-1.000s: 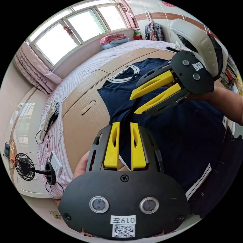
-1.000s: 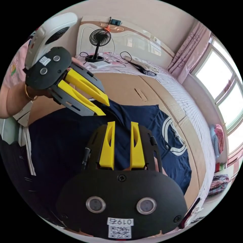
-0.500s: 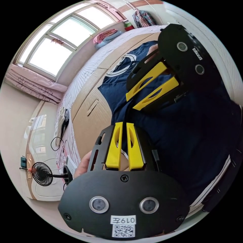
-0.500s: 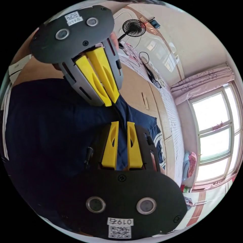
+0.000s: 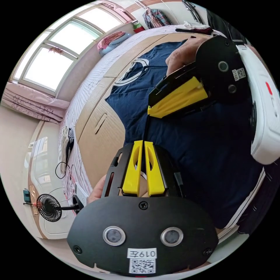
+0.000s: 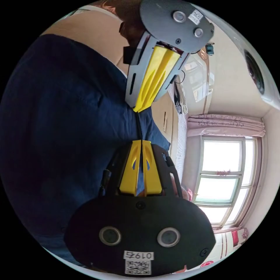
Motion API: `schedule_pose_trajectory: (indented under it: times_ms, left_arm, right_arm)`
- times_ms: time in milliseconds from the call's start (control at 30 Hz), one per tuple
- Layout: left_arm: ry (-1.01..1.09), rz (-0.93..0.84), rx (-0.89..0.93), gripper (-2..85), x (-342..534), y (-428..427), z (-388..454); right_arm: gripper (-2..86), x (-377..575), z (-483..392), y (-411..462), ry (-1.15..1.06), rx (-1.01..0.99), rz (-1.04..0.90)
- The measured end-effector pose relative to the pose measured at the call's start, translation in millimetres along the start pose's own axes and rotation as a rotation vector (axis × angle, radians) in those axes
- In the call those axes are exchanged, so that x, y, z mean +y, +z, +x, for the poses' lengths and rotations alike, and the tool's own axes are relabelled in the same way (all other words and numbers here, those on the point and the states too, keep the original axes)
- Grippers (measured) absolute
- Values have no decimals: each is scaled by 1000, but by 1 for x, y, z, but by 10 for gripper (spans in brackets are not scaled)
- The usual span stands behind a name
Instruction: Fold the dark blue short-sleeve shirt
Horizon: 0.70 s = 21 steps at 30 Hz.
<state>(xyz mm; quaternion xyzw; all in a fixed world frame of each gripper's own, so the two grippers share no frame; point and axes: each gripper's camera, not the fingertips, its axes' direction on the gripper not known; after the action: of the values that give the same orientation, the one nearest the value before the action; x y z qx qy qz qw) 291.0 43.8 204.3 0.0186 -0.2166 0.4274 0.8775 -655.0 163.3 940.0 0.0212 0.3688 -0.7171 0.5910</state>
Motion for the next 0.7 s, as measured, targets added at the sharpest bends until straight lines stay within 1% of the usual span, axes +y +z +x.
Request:
schedule_pose_trajectory:
  times_ms: [100, 167, 400, 467, 533, 600, 633, 700]
  left_arm:
    - [-14, 9, 17, 13, 0, 3, -9]
    - [-16, 10, 19, 13, -1, 5, -15]
    - [-25, 11, 19, 12, -4, 14, -43]
    - [-38, 10, 32, 12, -5, 17, -55]
    - [-46, 8, 40, 13, -5, 19, -67]
    - [-63, 10, 51, 13, -5, 21, -84]
    - [-71, 12, 53, 13, -5, 20, -88]
    - [-129, 33, 44, 13, 3, 12, -110]
  right_arm:
    - [-9, 23, 38, -8, 143, -68, 45]
    - [-9, 40, 61, -2, 215, -79, 34]
    - [-10, 98, 109, 43, 283, -185, -62]
    - [-10, 116, 126, 41, 336, -195, -50]
    - [-10, 138, 151, 36, 435, -199, -46]
    - [-10, 176, 185, 29, 606, -229, -82]
    - [-10, 187, 192, 27, 652, -239, -99]
    - [-10, 242, 212, 17, 843, -287, -154]
